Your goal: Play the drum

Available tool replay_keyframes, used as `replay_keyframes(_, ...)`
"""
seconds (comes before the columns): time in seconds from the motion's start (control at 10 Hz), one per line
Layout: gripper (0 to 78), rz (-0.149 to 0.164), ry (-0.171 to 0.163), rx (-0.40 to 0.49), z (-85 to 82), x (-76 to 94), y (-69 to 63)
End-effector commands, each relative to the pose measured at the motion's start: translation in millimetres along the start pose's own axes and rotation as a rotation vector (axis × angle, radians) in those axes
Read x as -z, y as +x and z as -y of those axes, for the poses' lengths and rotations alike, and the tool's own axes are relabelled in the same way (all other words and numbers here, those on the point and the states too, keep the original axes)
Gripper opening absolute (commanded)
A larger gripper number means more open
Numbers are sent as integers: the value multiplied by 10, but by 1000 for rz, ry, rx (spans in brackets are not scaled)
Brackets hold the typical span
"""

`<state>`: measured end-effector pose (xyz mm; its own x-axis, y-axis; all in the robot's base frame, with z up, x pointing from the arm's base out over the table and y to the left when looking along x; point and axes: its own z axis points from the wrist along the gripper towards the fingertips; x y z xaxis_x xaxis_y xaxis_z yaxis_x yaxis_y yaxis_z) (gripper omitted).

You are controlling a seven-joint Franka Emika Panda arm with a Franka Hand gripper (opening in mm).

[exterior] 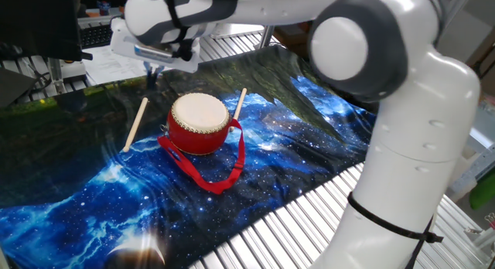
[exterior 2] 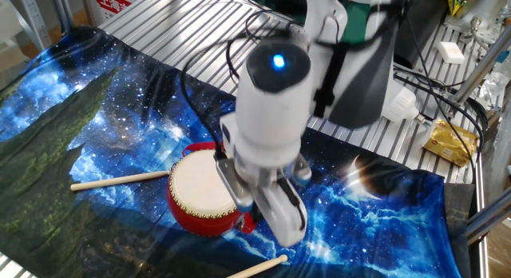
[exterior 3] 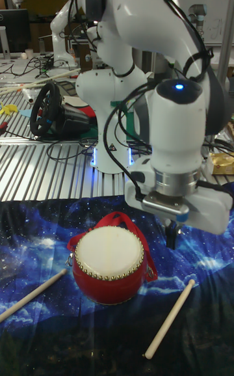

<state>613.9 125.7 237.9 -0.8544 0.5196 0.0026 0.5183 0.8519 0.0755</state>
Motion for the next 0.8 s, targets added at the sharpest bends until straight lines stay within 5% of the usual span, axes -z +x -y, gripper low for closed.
replay_keyframes(0.1,0,8,10,-11,-120,-169,-58)
replay_keyframes(0.8,0,0,12,-28,-240,-411,-266)
